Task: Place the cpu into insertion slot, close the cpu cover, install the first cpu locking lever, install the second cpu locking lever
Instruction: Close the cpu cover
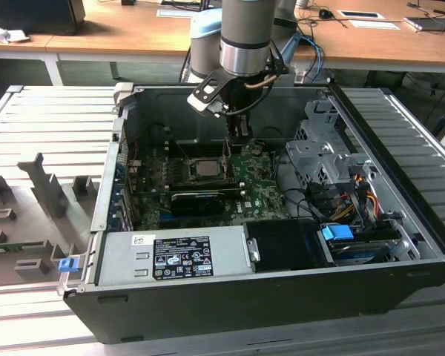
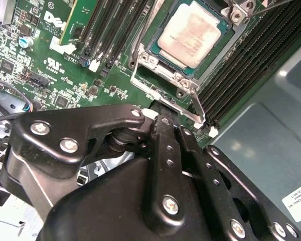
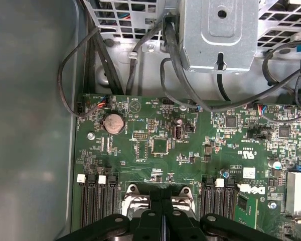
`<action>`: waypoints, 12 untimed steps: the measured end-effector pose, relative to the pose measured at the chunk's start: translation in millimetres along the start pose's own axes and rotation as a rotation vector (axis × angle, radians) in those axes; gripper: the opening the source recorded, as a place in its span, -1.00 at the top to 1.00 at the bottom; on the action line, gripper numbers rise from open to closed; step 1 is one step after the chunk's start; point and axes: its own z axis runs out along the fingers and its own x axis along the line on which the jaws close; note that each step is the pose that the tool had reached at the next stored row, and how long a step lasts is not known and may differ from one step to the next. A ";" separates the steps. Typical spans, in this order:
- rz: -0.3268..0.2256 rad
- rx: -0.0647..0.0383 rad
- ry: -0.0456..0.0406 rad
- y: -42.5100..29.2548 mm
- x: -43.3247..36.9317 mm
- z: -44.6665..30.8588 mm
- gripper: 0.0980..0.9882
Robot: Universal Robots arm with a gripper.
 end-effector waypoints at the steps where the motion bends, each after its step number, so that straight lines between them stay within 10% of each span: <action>1: 0.000 0.000 0.0000 -0.2 0.0 0.0 0.98; 12: 0.000 0.000 -0.0001 -6.8 0.3 -0.2 0.98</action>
